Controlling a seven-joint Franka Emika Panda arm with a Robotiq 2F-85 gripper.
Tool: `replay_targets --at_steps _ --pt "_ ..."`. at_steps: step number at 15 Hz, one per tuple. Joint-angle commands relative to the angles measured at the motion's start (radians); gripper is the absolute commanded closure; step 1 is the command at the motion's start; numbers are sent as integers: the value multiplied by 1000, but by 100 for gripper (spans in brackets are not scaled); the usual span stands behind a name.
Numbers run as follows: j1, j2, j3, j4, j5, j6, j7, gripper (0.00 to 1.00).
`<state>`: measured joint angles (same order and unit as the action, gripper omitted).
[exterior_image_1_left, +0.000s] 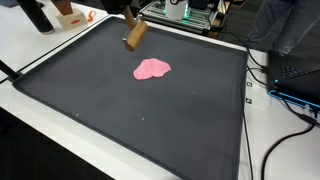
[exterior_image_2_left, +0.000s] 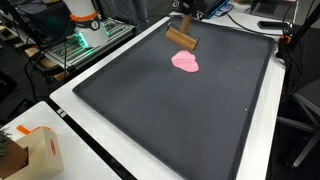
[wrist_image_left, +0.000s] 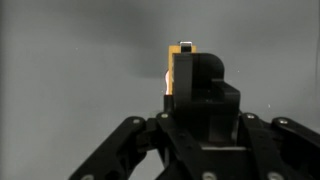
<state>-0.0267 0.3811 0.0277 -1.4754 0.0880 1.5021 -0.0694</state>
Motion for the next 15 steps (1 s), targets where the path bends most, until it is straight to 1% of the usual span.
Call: replay_targets --at_steps 1,4,7,10,15 --pt "-86 74 -13 69 92 -70 -170 77" --pt "-148 119 -16 91 149 -84 -270 77" --pt "-197 152 -12 101 210 -72 -344 77" --pt "-227 176 -11 106 247 -65 -402 77" --pt "-241 189 -16 94 238 -10 -448 77"
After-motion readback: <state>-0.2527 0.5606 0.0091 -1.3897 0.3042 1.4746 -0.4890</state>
